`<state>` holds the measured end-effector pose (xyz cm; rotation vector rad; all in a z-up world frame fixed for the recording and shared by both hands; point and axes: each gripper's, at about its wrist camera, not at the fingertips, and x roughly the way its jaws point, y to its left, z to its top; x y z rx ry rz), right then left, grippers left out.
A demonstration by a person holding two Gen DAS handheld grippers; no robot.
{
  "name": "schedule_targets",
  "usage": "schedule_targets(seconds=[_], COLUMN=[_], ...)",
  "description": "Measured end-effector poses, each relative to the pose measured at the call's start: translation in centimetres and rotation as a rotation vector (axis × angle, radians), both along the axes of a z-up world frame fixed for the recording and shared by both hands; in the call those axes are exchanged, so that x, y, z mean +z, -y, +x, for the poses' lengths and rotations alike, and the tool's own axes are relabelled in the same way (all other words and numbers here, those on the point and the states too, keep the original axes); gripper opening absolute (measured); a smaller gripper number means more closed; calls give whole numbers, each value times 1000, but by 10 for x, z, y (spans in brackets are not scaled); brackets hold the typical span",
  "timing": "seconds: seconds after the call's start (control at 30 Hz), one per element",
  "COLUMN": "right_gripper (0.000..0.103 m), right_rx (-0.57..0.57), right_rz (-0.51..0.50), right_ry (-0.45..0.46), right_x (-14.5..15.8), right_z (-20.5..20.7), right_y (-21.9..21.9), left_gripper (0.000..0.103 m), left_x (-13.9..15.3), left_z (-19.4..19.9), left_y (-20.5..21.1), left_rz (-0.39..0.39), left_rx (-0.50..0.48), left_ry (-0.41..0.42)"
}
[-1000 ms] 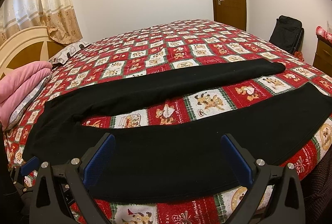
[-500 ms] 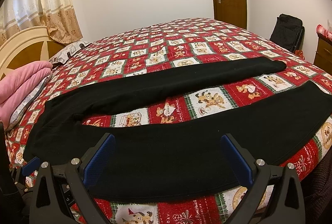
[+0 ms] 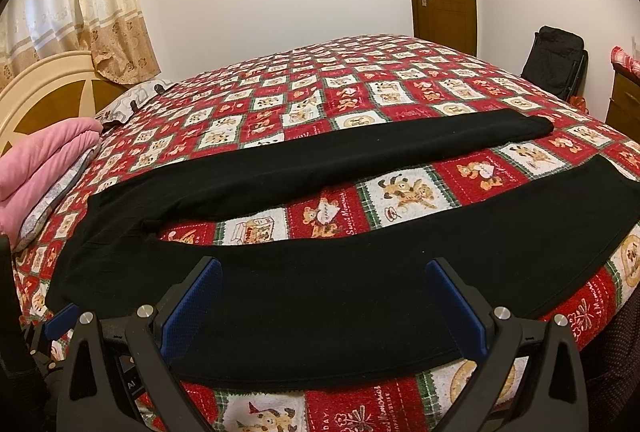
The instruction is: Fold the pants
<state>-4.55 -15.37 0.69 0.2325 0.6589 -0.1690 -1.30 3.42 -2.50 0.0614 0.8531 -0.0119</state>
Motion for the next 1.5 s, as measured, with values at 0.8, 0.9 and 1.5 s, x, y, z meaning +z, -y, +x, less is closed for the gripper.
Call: schedule_targets(seconds=[0.8, 0.9, 1.5], right_gripper=[39, 39, 62], right_rx=[279, 312, 495], right_rz=[1, 24, 291], right_ry=[-132, -159, -201], right_x=[4, 0, -16], right_z=[97, 117, 203], right_y=[7, 2, 6], left_gripper=[100, 100, 101], left_x=[15, 15, -31], left_z=[140, 170, 282], left_y=[-132, -156, -218], left_rz=[40, 34, -125], left_rx=[56, 79, 95], left_ry=[-65, -64, -191])
